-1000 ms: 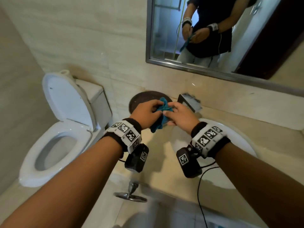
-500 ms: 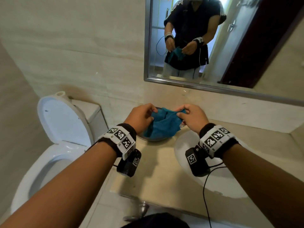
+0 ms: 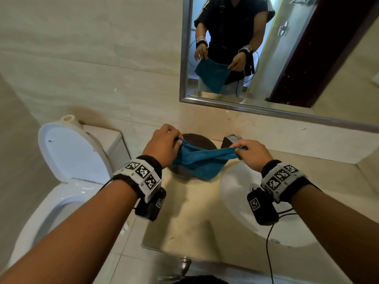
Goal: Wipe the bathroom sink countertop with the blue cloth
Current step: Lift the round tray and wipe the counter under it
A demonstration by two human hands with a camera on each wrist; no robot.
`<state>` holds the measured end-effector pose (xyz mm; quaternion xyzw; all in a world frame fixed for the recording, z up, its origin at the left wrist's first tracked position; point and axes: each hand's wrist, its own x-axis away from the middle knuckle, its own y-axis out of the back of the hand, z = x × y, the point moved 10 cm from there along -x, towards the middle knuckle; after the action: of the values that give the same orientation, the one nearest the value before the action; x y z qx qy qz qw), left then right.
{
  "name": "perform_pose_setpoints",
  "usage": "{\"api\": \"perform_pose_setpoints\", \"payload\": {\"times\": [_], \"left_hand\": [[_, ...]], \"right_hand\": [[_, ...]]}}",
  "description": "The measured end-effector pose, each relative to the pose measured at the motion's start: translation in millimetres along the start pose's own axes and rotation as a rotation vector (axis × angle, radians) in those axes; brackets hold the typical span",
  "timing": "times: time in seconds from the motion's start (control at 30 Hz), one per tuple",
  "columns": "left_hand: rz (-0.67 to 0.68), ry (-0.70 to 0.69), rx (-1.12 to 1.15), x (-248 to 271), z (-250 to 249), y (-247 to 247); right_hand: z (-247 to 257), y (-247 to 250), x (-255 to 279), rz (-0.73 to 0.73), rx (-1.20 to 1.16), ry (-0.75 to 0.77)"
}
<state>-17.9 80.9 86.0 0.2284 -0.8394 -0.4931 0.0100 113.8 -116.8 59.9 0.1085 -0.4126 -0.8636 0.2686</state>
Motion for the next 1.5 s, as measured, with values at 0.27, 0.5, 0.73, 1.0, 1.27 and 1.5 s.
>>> {"api": "perform_pose_setpoints", "payload": {"times": [0.27,0.5,0.73,1.0,1.27,1.5], "left_hand": [[0.031,0.006,0.257,-2.6,-24.2,-6.1],[-0.008,0.026,0.404,-6.0,-33.5,-10.3],[-0.032,0.023,0.449,-7.4,-13.9,-3.3],[0.227,0.012,0.293,6.0,2.5,-36.8],[0.275,0.053,0.309,-5.7,4.3,-42.7],[0.123,0.108,0.44,-10.3,42.5,-23.7]], "right_hand": [[8.1,-41.2,5.8,0.277,0.076,-0.017],[38.0,-82.4,4.1,0.464,-0.021,0.043],[32.7,-65.3,-14.8,0.212,0.078,0.056],[27.4,-44.0,-27.9,0.092,-0.269,-0.012],[72.3,-65.7,-25.1,0.203,-0.49,0.058],[92.2,-88.5,-15.3,0.25,-0.647,0.03]]}}
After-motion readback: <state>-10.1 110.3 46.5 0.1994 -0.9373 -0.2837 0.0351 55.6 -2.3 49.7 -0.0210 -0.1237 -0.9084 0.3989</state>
